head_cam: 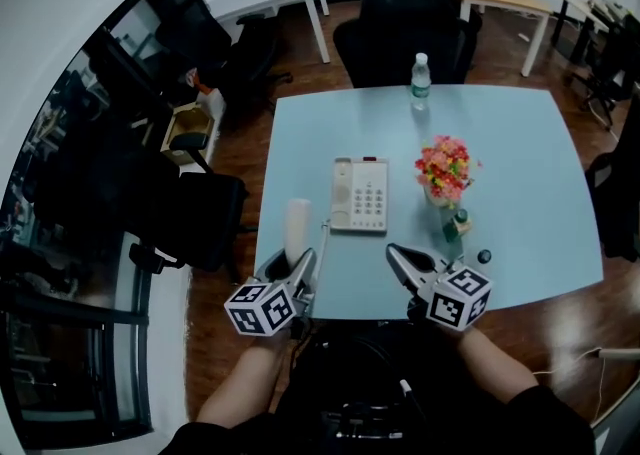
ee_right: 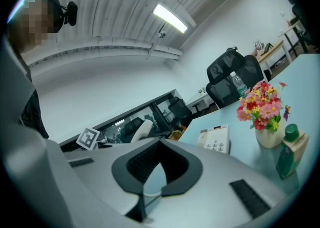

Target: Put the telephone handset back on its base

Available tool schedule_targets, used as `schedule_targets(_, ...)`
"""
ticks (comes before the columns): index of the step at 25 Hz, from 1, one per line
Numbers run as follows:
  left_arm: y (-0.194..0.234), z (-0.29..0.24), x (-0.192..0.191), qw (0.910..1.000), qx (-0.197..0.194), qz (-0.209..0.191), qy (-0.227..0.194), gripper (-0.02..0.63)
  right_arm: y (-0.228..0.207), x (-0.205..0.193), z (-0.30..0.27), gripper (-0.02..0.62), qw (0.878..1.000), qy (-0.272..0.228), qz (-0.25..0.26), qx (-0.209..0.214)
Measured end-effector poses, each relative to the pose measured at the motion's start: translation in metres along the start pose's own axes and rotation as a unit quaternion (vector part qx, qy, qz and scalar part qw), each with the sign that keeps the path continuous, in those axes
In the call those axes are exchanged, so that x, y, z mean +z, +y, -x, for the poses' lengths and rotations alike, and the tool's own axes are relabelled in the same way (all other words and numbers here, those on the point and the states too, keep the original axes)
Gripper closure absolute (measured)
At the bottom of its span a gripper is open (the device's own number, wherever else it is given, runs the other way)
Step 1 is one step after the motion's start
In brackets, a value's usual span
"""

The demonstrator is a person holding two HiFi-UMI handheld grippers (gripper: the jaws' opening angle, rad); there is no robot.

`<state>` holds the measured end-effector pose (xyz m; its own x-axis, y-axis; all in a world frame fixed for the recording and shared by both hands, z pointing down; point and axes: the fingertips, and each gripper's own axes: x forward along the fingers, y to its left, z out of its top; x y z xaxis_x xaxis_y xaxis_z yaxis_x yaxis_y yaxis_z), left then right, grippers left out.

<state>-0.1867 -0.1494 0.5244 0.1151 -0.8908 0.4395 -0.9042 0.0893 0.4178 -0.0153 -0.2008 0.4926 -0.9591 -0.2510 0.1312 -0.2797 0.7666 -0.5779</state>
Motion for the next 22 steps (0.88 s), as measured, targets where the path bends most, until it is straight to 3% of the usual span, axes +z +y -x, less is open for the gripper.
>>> schedule_targets(6,0.016,-0.069,0.003,0.9988,0.021,-0.024,0.037,0.396,-0.012,0.01,-0.002,0.584,1.0,-0.013,-0.001,-0.02)
schedule_targets(12,0.042,-0.162,0.003,0.9956,0.057,-0.022,0.071,0.395,-0.032,0.001,0.001,0.584,0.999,-0.007,-0.004,-0.048)
schedule_targets(22,0.069,-0.234,-0.014,0.9838,0.119,-0.025,0.132,0.394,-0.045,0.001,0.003,0.584,0.997,-0.012,-0.019,-0.069)
